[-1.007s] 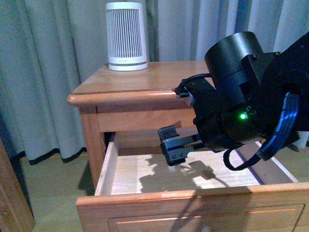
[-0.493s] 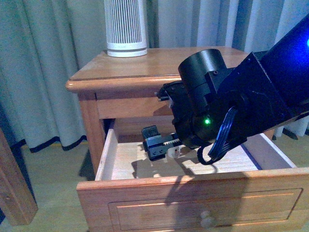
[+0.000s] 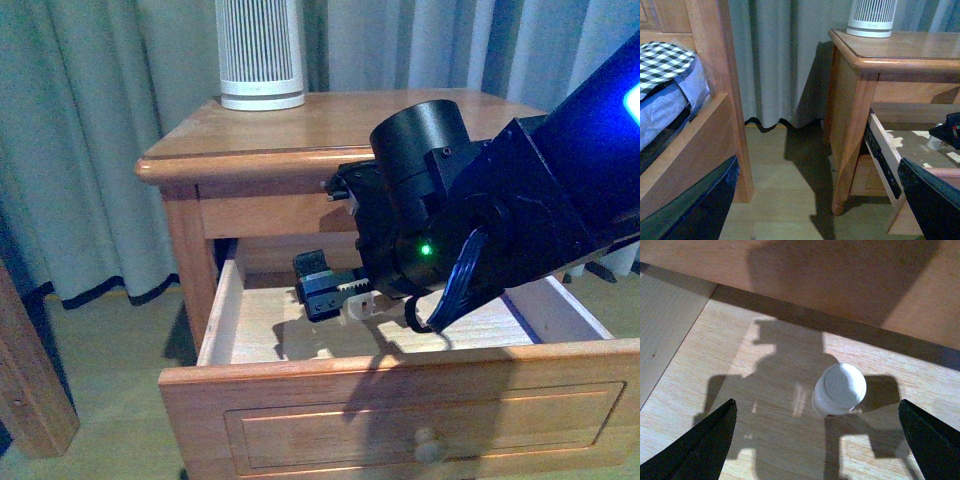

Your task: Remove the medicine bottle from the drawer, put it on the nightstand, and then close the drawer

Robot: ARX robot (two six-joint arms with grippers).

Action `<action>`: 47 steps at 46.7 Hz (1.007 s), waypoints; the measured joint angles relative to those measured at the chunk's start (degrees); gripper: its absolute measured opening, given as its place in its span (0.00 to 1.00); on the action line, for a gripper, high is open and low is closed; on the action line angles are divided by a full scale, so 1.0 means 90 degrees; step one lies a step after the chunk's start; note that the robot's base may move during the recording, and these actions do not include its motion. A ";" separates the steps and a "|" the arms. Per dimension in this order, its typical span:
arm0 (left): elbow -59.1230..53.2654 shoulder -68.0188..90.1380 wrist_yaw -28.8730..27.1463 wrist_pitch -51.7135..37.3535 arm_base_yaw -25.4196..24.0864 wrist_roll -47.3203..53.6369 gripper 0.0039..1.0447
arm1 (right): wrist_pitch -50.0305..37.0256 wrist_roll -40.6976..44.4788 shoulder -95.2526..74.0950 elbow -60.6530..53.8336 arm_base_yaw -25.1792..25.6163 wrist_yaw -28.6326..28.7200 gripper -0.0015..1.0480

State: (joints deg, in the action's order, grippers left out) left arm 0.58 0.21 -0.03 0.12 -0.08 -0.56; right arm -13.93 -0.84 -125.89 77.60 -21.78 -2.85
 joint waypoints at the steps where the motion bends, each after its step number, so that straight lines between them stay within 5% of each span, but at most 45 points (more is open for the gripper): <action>1: 0.0000 0.0000 0.0000 0.0000 0.0000 -0.0002 0.94 | -0.0017 0.0000 -0.0005 -0.0012 0.0000 0.0000 0.93; 47: 0.0000 0.0000 0.0000 0.0000 0.0000 0.0000 0.94 | -0.0512 0.0066 -0.0578 -0.0083 0.0151 0.0240 0.93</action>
State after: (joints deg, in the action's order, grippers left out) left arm 0.58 0.21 -0.03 0.12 -0.08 -0.56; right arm -18.55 -0.25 -131.09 76.86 -20.43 -0.69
